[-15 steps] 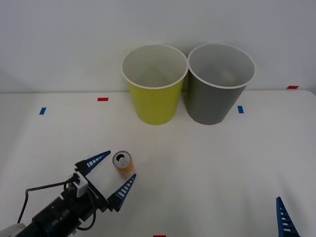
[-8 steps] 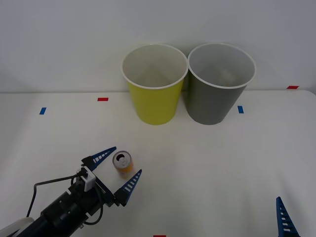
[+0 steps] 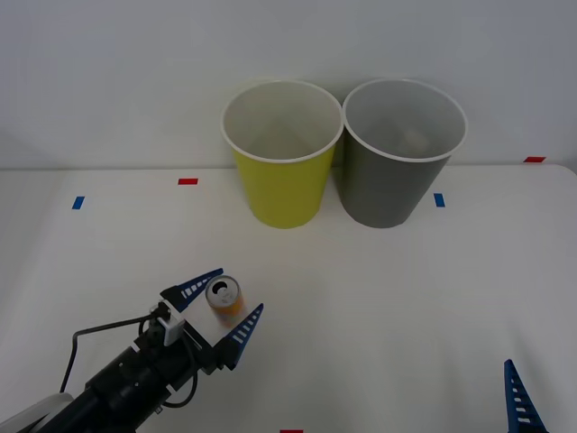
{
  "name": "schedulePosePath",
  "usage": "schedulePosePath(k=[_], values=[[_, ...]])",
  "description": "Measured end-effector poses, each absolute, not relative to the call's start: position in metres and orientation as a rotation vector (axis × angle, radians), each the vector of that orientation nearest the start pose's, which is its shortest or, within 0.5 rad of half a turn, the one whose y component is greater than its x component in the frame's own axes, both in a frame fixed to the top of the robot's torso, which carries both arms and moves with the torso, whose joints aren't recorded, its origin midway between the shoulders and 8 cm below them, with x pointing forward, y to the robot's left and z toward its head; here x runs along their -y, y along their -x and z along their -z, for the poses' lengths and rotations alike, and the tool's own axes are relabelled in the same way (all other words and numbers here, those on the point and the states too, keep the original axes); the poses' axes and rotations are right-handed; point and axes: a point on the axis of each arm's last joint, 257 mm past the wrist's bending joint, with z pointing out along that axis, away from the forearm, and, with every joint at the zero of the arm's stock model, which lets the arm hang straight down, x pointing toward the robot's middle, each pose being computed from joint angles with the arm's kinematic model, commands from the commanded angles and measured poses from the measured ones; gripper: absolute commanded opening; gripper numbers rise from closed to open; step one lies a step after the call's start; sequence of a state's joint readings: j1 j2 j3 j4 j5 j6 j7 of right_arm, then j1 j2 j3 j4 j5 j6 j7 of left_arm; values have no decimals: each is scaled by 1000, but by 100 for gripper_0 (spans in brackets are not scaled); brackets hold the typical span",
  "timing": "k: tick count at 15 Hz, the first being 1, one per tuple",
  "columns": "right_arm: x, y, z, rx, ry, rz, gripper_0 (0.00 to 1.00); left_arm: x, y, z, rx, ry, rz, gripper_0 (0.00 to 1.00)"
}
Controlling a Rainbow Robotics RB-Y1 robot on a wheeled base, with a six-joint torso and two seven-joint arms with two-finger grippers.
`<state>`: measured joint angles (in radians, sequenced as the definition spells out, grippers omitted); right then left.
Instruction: Put cans in the gray bin and PET bottles in the light green bin.
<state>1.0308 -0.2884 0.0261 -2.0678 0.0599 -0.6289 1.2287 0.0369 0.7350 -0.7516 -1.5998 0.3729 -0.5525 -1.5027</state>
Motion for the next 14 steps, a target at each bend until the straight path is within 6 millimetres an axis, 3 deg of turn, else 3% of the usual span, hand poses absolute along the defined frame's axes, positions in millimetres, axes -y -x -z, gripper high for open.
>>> schedulePosePath(k=[14], values=[[308, -240, 208, -1478, 23, -15, 100, -106, -393, 266, -1426, -665, 460, 3]])
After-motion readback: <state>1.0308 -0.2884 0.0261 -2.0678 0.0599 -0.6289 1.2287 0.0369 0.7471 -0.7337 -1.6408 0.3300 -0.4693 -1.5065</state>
